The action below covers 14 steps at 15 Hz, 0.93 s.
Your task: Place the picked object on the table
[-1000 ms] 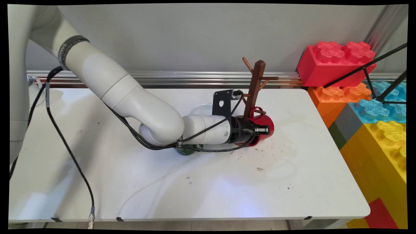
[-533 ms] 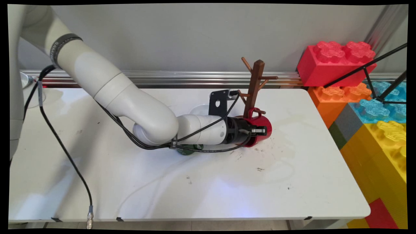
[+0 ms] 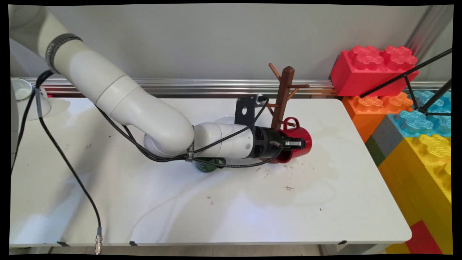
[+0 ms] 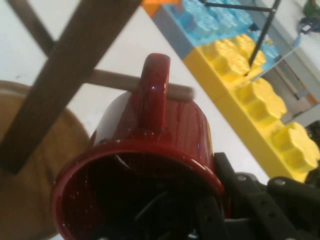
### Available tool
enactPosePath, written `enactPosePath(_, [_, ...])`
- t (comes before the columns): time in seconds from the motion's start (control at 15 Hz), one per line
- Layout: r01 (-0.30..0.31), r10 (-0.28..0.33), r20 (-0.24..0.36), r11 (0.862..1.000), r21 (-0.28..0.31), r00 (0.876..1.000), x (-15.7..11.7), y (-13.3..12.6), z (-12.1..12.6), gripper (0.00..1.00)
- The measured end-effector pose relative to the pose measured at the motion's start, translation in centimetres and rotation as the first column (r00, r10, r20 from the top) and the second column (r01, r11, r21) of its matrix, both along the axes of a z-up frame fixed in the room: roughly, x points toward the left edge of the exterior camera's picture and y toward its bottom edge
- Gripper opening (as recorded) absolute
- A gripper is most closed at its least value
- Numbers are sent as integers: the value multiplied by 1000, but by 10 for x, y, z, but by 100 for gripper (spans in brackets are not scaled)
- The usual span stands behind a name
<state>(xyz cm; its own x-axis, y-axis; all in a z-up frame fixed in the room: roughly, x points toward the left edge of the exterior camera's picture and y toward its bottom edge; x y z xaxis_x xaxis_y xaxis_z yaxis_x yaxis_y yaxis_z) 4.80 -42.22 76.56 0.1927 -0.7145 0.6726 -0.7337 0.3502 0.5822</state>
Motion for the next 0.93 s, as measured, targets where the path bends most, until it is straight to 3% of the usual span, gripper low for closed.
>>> enactPosePath(0.93, [128, -127, -51, 991, 25, 991, -6, 22, 26, 0])
